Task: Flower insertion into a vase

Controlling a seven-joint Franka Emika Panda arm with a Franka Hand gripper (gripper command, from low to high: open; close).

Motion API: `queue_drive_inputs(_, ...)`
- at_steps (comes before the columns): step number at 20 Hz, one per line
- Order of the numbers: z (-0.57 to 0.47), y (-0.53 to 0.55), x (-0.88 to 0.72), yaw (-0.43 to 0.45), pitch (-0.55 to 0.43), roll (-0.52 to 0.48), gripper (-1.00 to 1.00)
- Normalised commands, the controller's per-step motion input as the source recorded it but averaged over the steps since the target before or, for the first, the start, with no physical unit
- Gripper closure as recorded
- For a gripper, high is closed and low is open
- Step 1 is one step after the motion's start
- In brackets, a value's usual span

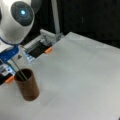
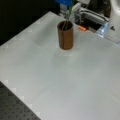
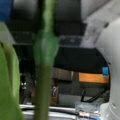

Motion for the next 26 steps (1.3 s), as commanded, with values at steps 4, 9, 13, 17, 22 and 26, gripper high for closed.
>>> queue_drive_inputs(4,-0.24,-0.03,0.33,-0.026,0.060,-0.072,1.00)
queue_drive_inputs(9,-0.22,0.02,0.28,-0.047,0.043,-0.056,1.00)
queue_drive_inputs(13,-0.22,0.12,0.27,-0.059,-0.003,-0.050,1.00)
queue_drive_inputs(17,-0.20,0.15,0.26,-0.089,-0.020,-0.031,1.00)
queue_drive_inputs(22,-0.17,0.16,0.26,-0.111,-0.050,-0.026,1.00)
queue_drive_inputs(26,-0.16,0.15,0.27,-0.121,-0.030,-0.030,1.00)
